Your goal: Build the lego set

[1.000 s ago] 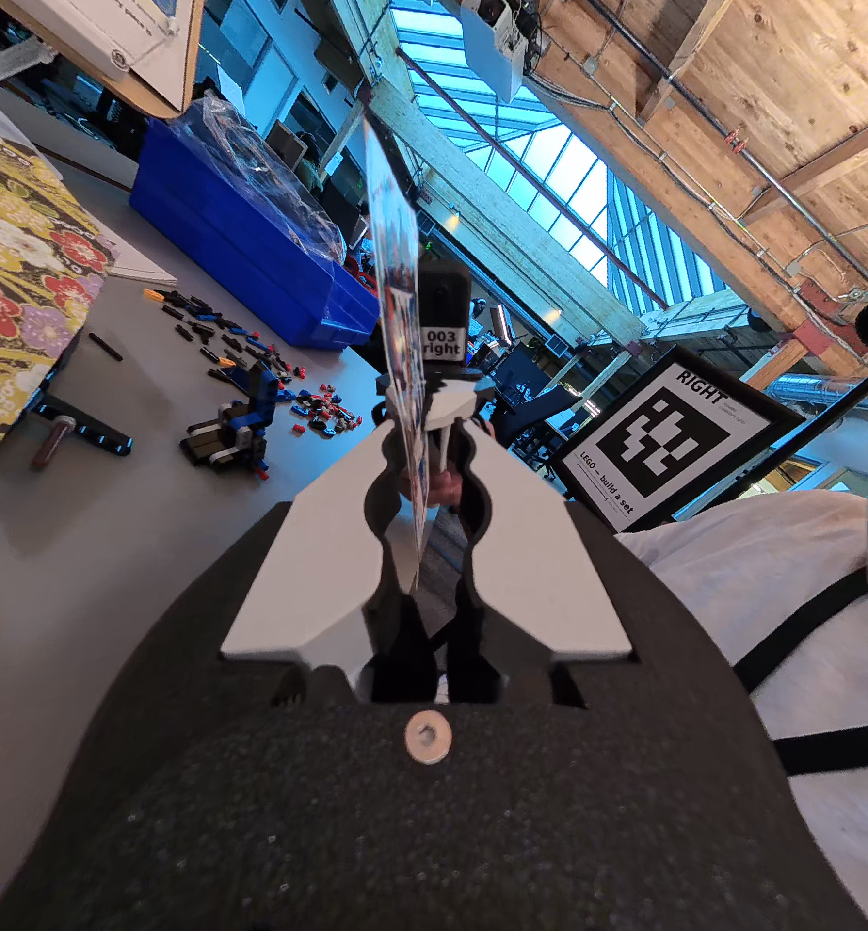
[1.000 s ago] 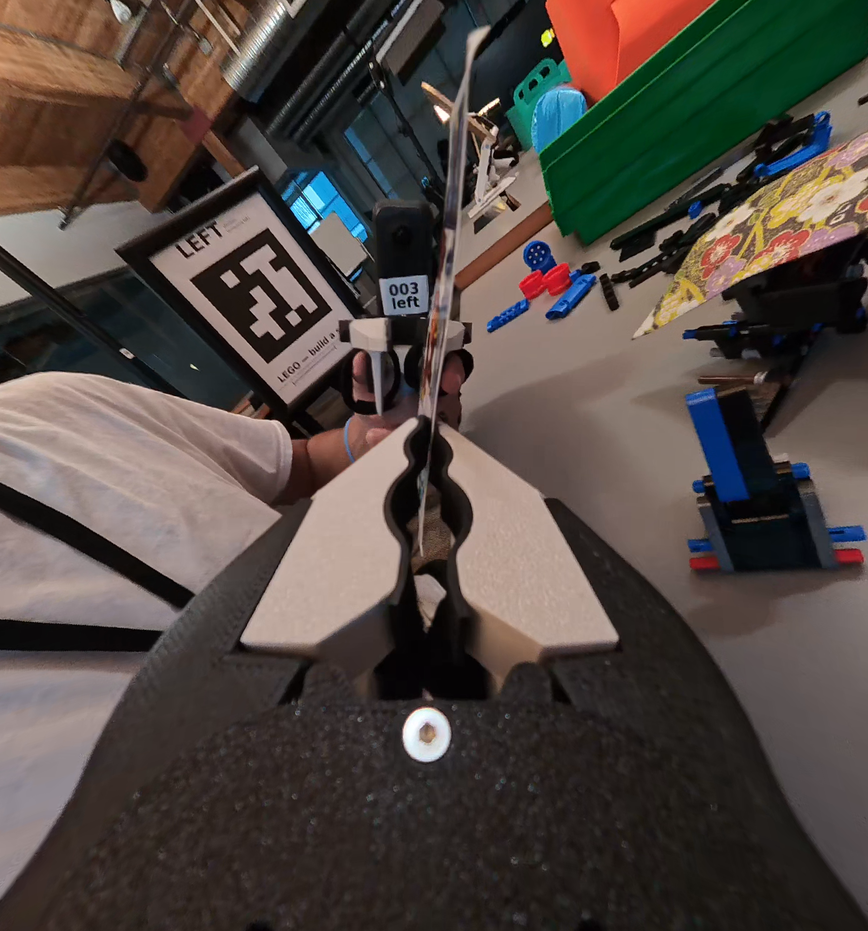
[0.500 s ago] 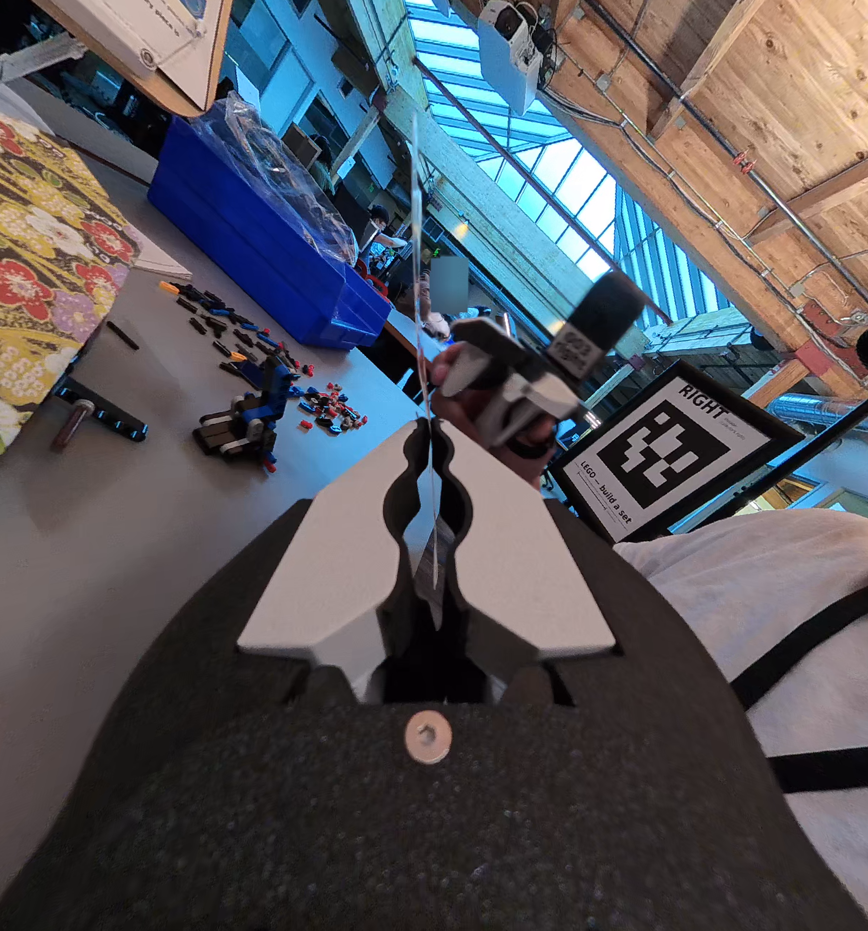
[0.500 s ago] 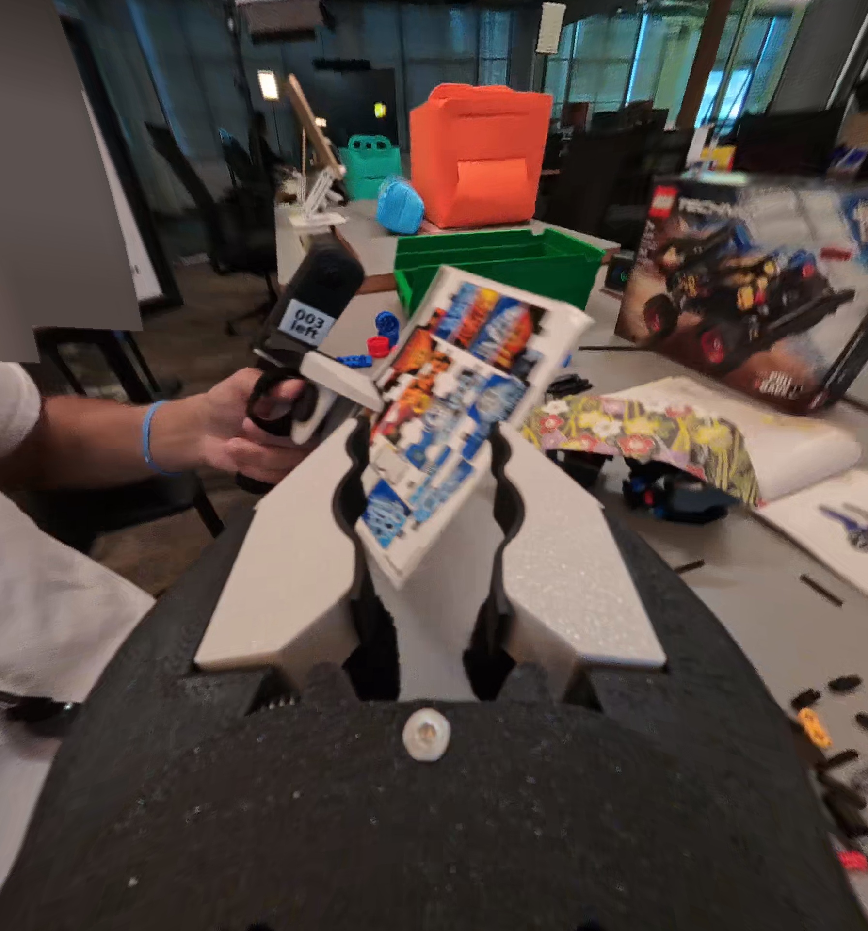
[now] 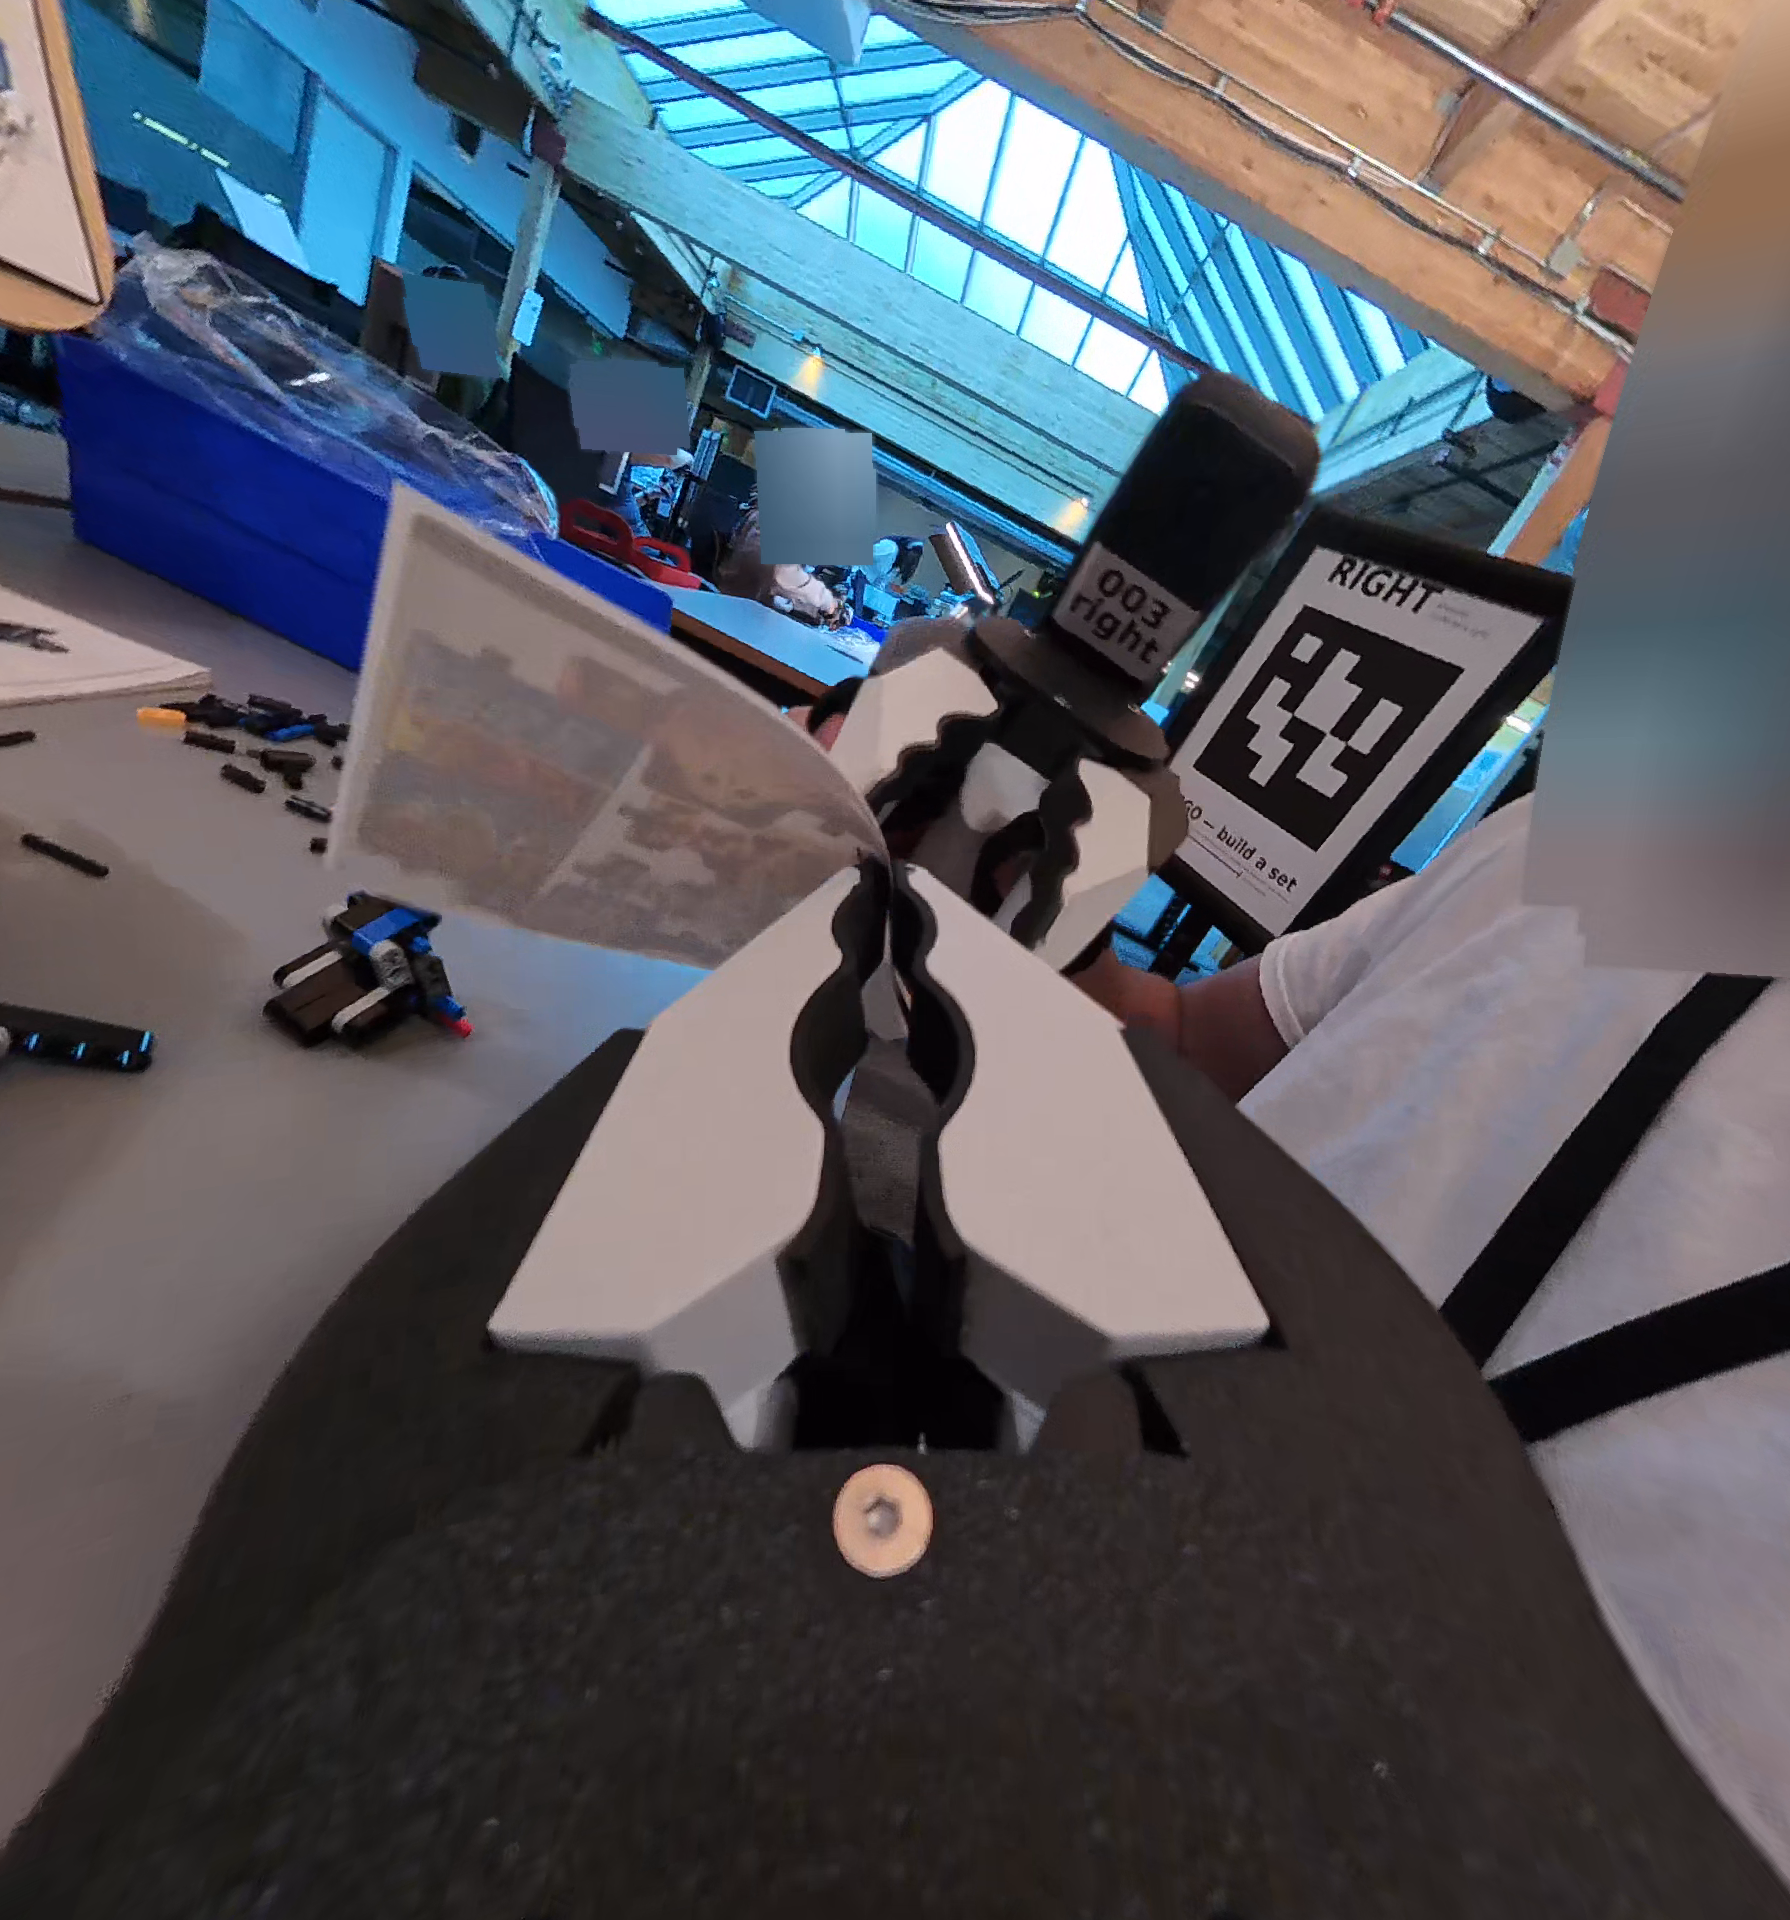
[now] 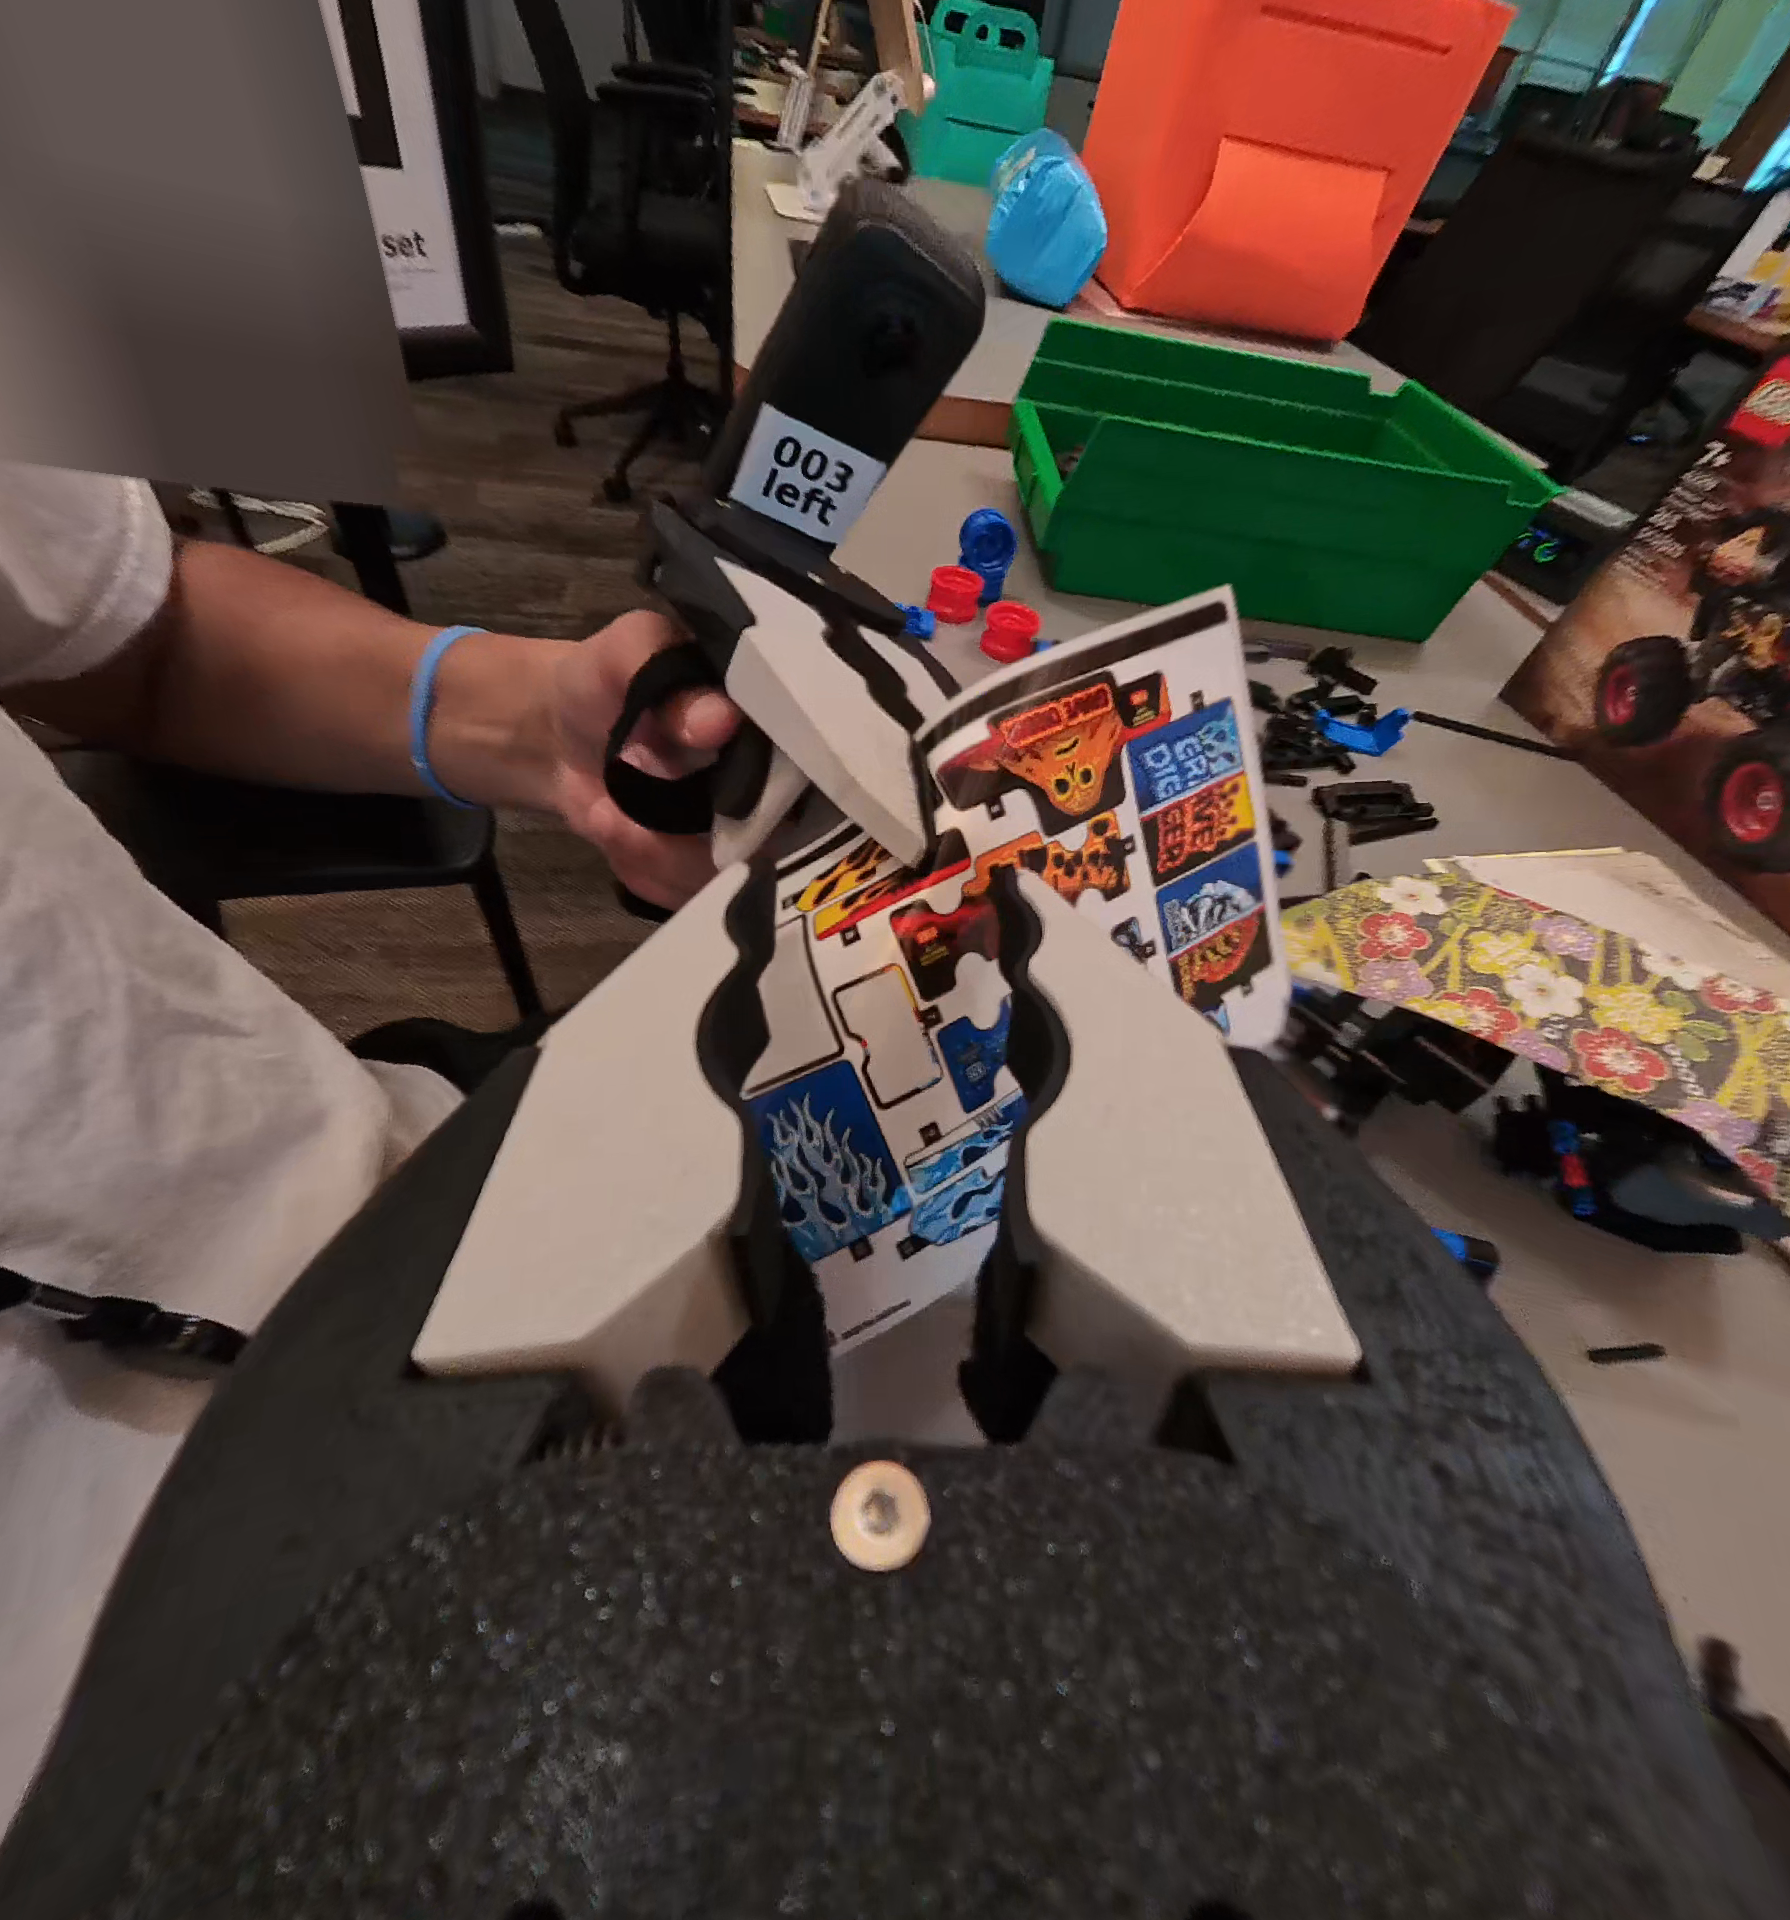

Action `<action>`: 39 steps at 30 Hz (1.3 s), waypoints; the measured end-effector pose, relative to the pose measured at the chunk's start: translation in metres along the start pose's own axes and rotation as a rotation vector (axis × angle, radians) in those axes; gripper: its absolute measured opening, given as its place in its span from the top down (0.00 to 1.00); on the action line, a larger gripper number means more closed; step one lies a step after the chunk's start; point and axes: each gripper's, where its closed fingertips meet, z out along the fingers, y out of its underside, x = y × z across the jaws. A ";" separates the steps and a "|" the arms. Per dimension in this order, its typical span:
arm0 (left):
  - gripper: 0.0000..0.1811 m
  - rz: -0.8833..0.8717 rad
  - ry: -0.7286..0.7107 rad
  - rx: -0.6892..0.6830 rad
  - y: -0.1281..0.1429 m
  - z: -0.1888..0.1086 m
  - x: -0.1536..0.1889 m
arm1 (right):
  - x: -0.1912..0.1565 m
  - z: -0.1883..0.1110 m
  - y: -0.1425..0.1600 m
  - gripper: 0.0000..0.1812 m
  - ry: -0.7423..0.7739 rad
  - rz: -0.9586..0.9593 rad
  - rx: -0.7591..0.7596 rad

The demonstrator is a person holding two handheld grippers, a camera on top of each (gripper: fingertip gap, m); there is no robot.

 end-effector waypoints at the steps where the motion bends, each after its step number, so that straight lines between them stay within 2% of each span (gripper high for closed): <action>1: 1.00 0.022 0.008 0.000 0.001 -0.001 0.001 | -0.002 0.000 -0.001 0.78 -0.028 0.028 0.010; 8: 1.00 0.232 0.095 -0.009 0.007 -0.005 0.020 | -0.012 -0.007 -0.009 0.83 -0.202 0.224 0.104; 11: 1.00 0.263 0.094 0.002 0.005 -0.008 0.021 | 0.007 -0.020 -0.015 0.83 -0.152 0.255 0.174; 13: 1.00 0.253 0.098 0.015 0.003 -0.010 0.022 | 0.039 -0.035 -0.014 0.77 -0.042 0.342 0.249; 14: 1.00 0.247 0.092 0.013 0.003 -0.011 0.020 | 0.049 -0.038 -0.010 0.74 -0.039 0.403 0.269; 17: 1.00 0.236 0.104 0.007 0.004 -0.010 0.020 | 0.044 -0.027 0.007 0.68 -0.192 0.626 0.230; 18: 1.00 0.230 0.104 0.004 0.005 -0.010 0.018 | 0.036 -0.024 0.007 0.70 -0.277 0.683 0.235; 19: 1.00 0.218 0.094 -0.001 0.006 -0.010 0.016 | 0.026 -0.023 0.004 0.78 -0.377 0.714 0.241; 20: 1.00 0.195 0.073 -0.008 0.006 -0.009 0.011 | 0.017 -0.026 -0.002 0.91 -0.479 0.736 0.256; 21: 1.00 0.164 0.050 -0.009 0.006 -0.009 0.006 | 0.016 -0.028 -0.006 0.98 -0.522 0.761 0.271; 26: 0.94 0.017 -0.056 0.020 0.001 -0.007 -0.016 | 0.044 -0.023 0.004 1.00 -0.253 0.704 0.301; 29: 0.98 -0.051 -0.081 0.088 -0.008 -0.009 -0.023 | 0.050 -0.024 0.004 1.00 -0.205 0.695 0.315; 39: 0.97 -0.175 -0.097 0.184 -0.011 -0.001 -0.028 | 0.056 -0.026 0.002 1.00 -0.155 0.708 0.372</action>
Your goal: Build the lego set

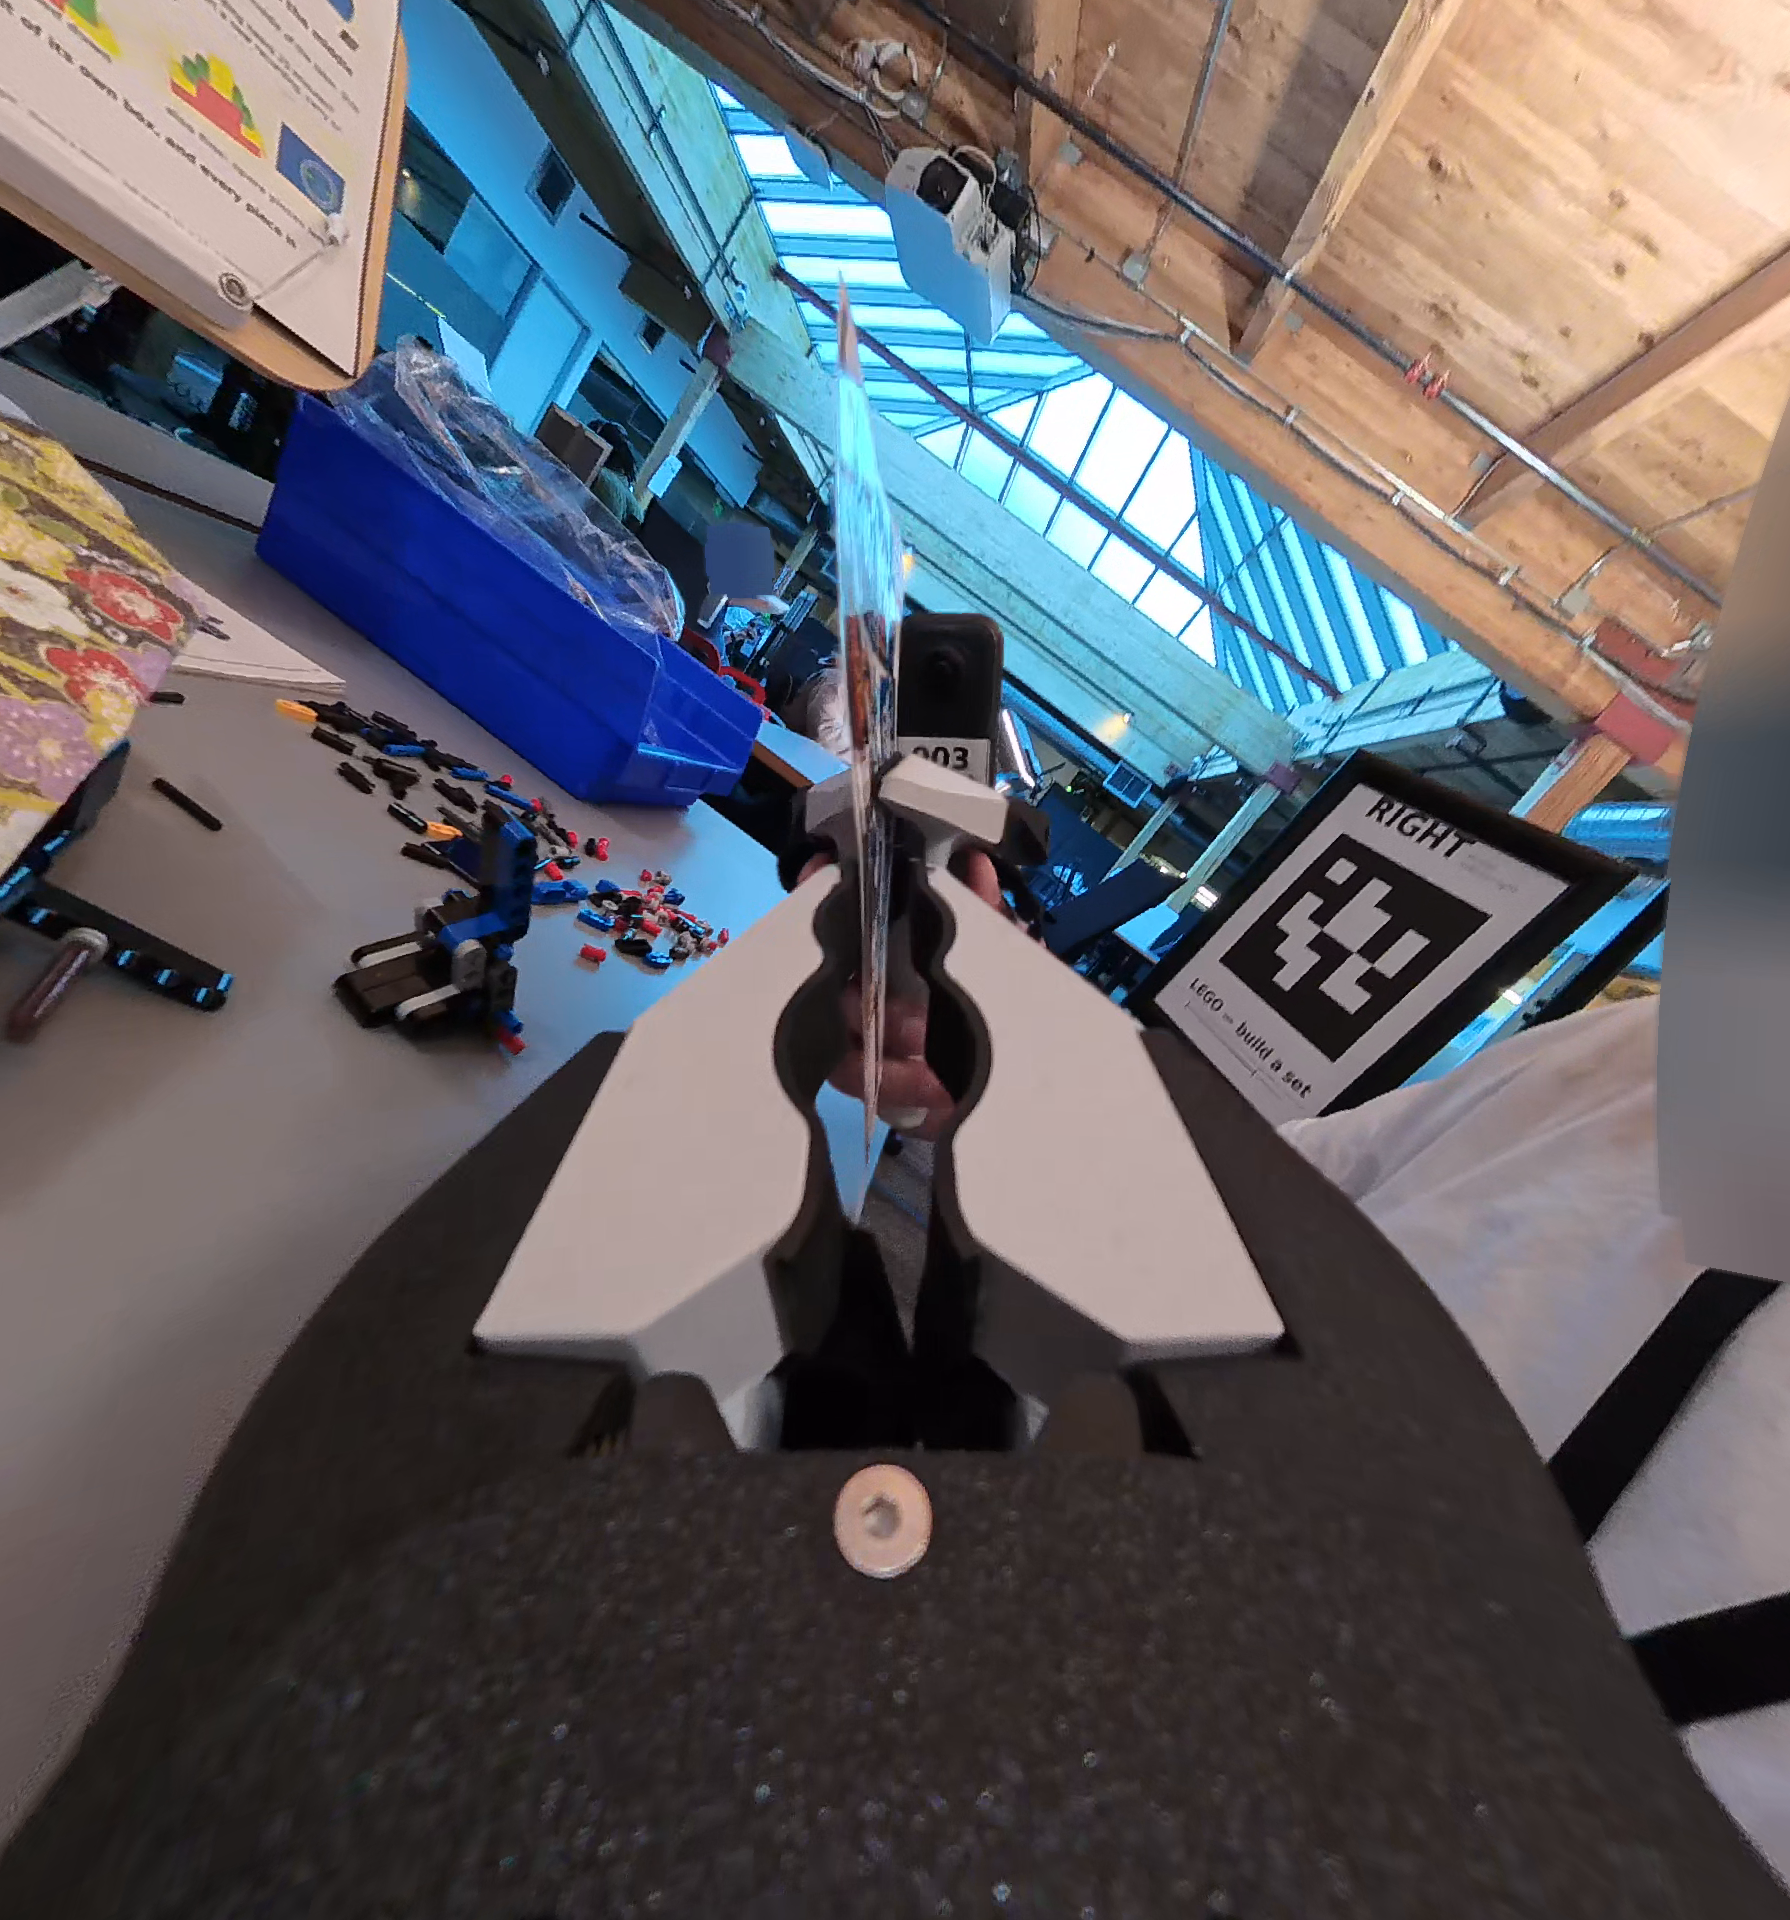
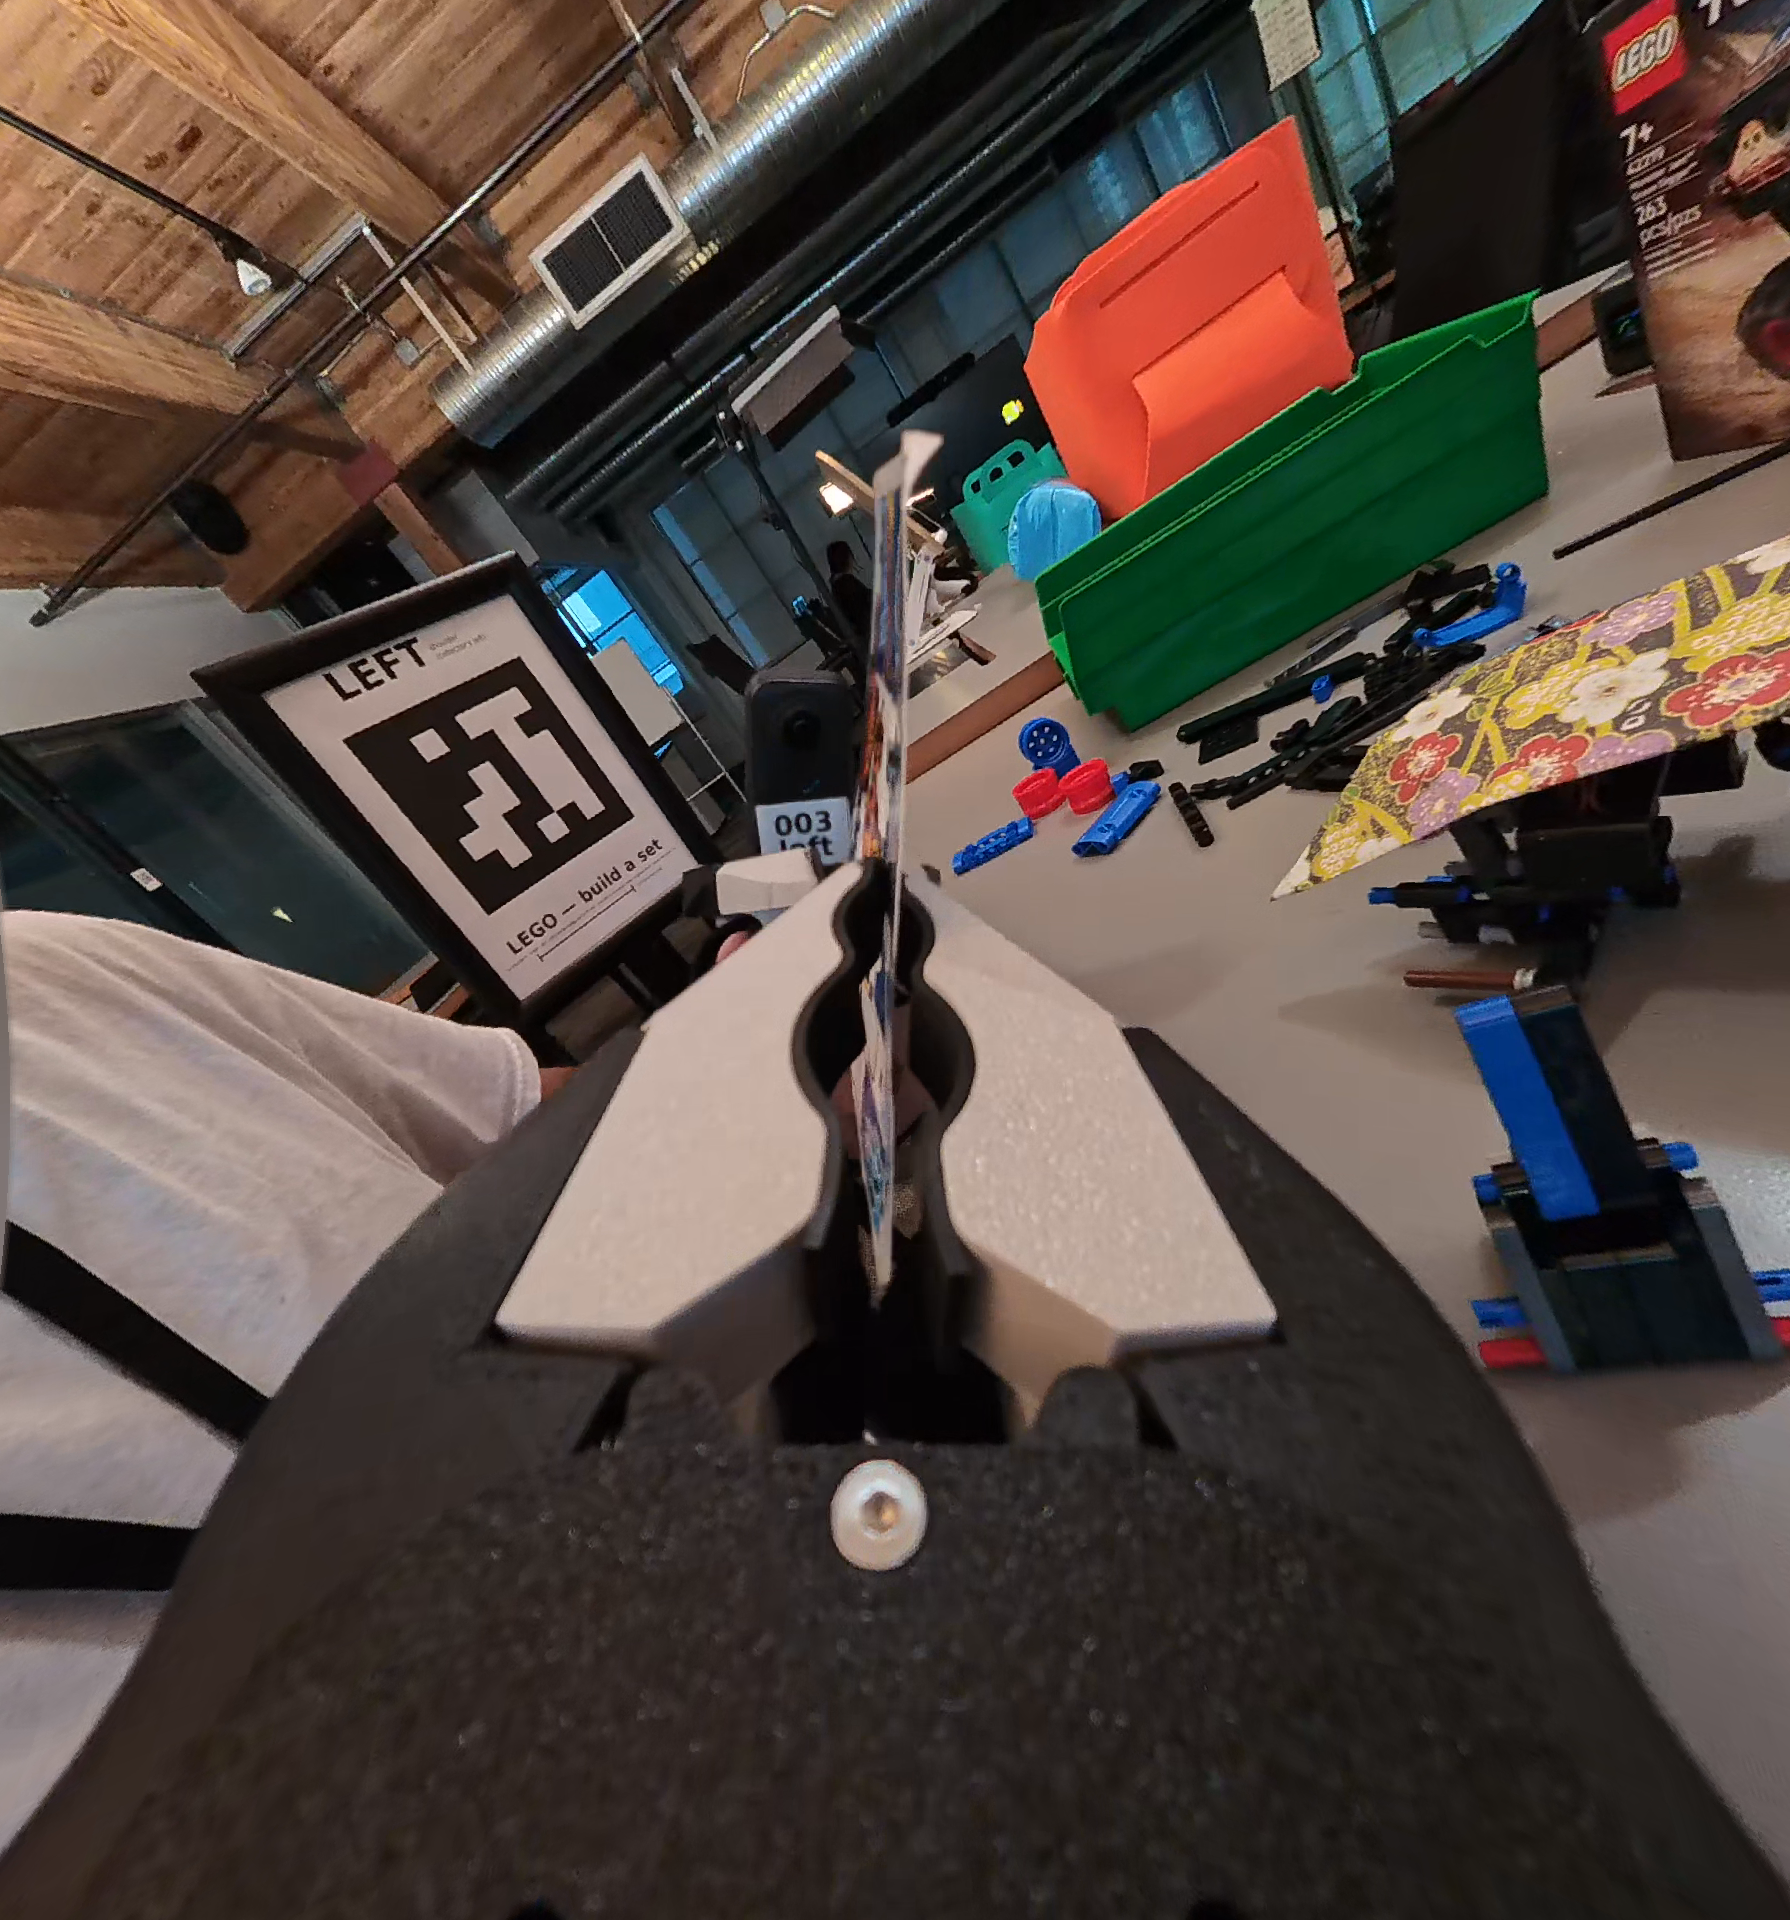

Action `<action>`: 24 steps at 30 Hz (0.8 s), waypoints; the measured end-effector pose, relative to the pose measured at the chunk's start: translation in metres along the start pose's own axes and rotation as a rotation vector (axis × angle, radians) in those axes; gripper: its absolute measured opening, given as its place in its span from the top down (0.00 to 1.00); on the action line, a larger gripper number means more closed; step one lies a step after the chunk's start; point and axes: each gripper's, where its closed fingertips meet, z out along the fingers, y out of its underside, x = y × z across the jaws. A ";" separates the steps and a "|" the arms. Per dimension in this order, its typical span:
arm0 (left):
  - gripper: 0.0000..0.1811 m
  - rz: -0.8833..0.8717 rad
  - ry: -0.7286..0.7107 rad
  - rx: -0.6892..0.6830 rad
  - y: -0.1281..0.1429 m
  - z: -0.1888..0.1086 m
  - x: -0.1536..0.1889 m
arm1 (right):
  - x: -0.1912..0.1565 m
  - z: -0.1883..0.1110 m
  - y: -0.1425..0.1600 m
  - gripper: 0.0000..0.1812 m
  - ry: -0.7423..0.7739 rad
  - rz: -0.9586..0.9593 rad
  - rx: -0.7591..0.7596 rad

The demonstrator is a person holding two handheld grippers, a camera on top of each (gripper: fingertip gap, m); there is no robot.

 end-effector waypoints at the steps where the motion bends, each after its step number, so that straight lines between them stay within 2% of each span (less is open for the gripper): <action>1: 0.97 -0.019 0.003 0.008 0.000 0.001 0.000 | 0.000 0.000 -0.001 1.00 0.006 0.001 0.010; 5: 0.99 -0.083 0.001 0.080 -0.009 0.001 -0.002 | -0.002 0.001 -0.004 1.00 0.016 -0.004 0.047; 11: 1.00 -0.082 0.005 0.081 -0.008 0.004 0.002 | -0.002 0.003 -0.004 1.00 0.028 0.017 0.108; 24: 1.00 -0.053 -0.004 0.088 -0.011 0.002 0.004 | -0.001 0.003 -0.003 1.00 0.025 0.044 0.100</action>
